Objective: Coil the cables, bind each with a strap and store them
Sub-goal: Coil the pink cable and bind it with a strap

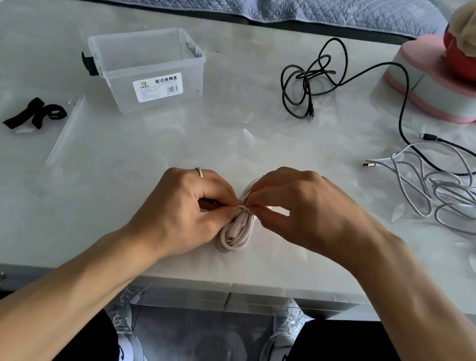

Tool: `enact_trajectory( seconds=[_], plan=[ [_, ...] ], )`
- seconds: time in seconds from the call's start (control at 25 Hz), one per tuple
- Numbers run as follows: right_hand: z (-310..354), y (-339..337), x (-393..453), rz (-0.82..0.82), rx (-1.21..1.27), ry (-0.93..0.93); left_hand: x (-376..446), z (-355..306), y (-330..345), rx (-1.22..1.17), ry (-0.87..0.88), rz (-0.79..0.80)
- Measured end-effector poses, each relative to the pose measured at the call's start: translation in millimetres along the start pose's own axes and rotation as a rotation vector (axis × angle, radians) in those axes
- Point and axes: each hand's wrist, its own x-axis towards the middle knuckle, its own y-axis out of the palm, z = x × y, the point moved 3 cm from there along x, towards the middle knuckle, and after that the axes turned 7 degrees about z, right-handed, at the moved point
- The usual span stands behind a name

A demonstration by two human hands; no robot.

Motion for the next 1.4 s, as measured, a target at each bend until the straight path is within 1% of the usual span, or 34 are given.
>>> enact_trajectory(
  seconds=[0.08,0.16,0.32,0.36,0.4,0.52,0.72,0.88,1.04,1.12,1.24,1.32,1.4],
  plan=[
    [-1,4,-1,-0.024,0.01,-0.021,-5,-4,1,0.044,0.064,-0.017],
    [0,8,-1,-0.055,-0.006,-0.052,-9,-7,3,0.043,0.073,-0.038],
    [0,16,-5,-0.126,-0.005,-0.075,-5,-1,6,-0.122,-0.133,-0.053],
    [0,18,-6,-0.146,0.023,-0.065,-3,0,5,-0.13,-0.129,-0.04],
    [-1,19,-8,-0.165,0.061,-0.054,-1,-1,4,-0.089,-0.074,-0.028],
    [-3,21,-13,-0.2,0.186,-0.027,5,-3,-1,0.1,0.185,0.037],
    [-5,21,-14,-0.228,0.279,0.021,10,0,-9,0.278,0.463,0.191],
    [-6,21,-12,-0.249,0.303,0.019,12,5,-16,0.428,0.609,0.368],
    [-6,18,-13,-0.238,0.349,0.061,20,7,-19,0.495,0.701,0.421],
    [-7,15,-10,-0.208,0.389,0.102,20,12,-18,0.466,0.679,0.398],
    [-7,8,-3,-0.124,0.463,0.198,15,19,-14,0.369,0.59,0.307],
    [-4,4,2,-0.065,0.458,0.291,13,19,-9,0.286,0.489,0.251],
    [0,1,7,-0.033,0.378,0.393,12,16,-5,0.141,0.322,0.191]
  ],
)
